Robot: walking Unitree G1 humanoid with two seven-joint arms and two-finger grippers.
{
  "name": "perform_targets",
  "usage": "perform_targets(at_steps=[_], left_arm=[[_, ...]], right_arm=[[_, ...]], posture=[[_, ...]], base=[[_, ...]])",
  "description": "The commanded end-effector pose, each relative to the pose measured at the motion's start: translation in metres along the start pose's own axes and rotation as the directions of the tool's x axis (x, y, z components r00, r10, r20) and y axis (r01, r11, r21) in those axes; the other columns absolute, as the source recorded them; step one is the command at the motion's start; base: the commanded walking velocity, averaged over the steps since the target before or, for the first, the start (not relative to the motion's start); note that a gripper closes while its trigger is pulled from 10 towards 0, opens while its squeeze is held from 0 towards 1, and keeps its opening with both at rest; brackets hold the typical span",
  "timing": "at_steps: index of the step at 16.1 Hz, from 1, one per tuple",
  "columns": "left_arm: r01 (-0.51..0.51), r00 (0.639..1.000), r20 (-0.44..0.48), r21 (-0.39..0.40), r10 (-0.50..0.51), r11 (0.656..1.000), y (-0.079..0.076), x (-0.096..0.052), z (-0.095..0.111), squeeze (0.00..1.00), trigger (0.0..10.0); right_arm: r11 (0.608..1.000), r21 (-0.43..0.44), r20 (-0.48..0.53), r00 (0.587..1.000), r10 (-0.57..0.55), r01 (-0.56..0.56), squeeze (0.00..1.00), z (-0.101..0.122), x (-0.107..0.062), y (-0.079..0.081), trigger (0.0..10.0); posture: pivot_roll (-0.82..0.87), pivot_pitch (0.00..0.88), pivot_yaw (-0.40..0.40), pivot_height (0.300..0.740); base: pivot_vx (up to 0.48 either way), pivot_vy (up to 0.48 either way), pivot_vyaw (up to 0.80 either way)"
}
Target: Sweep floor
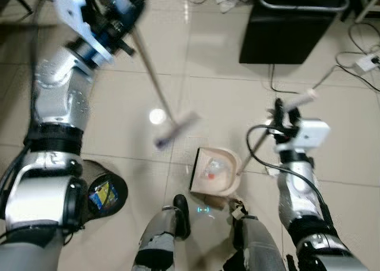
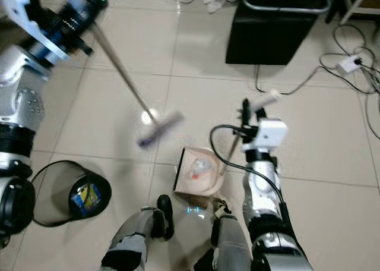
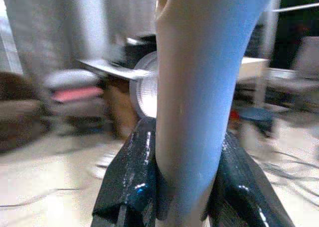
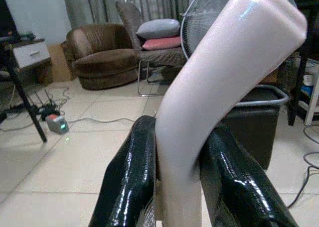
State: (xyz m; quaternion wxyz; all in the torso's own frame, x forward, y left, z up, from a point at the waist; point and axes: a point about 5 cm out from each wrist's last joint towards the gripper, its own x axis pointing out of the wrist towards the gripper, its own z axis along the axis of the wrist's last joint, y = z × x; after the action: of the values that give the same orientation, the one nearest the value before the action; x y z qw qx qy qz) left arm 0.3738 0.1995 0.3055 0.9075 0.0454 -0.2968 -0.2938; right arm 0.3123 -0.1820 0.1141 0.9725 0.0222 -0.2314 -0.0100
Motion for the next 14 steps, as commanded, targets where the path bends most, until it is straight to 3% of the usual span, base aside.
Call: perform_targets(at_steps=[1,3,6,7,9,10,13,14], left_arm=[[-0.038,0.999,0.005,0.01,0.038,0.999,0.001,-0.001,-0.002,0.0,10.0],[-0.09,0.993,-0.071,0.012,0.09,0.996,-0.004,-0.007,-0.023,0.0,10.0],[-0.236,0.943,-0.226,0.069,0.246,0.969,-0.011,-0.037,-0.064,0.0,10.0],[-0.283,0.919,-0.259,0.094,0.298,0.954,-0.011,-0.046,-0.071,0.0,10.0],[-0.436,0.814,-0.335,0.187,0.475,0.88,-0.007,-0.074,-0.088,0.0,10.0],[-0.473,0.783,-0.345,0.21,0.517,0.856,-0.008,-0.086,-0.092,0.0,10.0],[-0.541,0.731,-0.349,0.227,0.587,0.81,-0.011,-0.105,-0.096,0.0,10.0],[-0.551,0.725,-0.362,0.206,0.586,0.809,-0.017,-0.112,-0.098,0.0,10.0]], right_arm=[[1.0,0.02,0.044,0.999,-0.016,0.015,0.0,0.008,0.0,-0.002,10.0],[0.998,0.04,0.085,0.995,-0.043,0.04,0.0,0.019,-0.001,-0.005,10.0],[0.986,0.107,0.148,0.979,-0.142,0.127,0.0,0.049,0.0,-0.008,10.0],[0.982,0.126,0.162,0.974,-0.161,0.141,0.0,0.056,0.001,-0.008,10.0],[0.967,0.178,0.165,0.963,-0.212,0.182,0.0,0.074,0.001,-0.008,10.0],[0.955,0.205,0.142,0.959,-0.245,0.214,0.0,0.078,-0.001,-0.007,10.0],[0.944,0.219,0.108,0.955,-0.276,0.248,0.0,0.083,-0.008,-0.008,10.0],[0.934,0.236,0.106,0.948,-0.3,0.269,0.0,0.088,-0.007,-0.012,10.0]], posture=[[0.1,0.26,0.134,0.74],[0.08,0.243,0.139,0.74],[0.02,0.226,0.134,0.74],[0.01,0.22,0.126,0.74],[0.0,0.207,0.112,0.74],[-0.01,0.194,0.105,0.74],[-0.02,0.166,0.098,0.74],[-0.02,0.145,0.092,0.74]], base=[[0.0,0.0,0.0],[0.0,0.0,0.0],[0.0,0.0,0.0],[0.0,0.0,0.0],[0.0,0.0,0.0],[0.0,0.0,0.0],[0.0,0.0,0.0],[0.0,0.0,0.0]])
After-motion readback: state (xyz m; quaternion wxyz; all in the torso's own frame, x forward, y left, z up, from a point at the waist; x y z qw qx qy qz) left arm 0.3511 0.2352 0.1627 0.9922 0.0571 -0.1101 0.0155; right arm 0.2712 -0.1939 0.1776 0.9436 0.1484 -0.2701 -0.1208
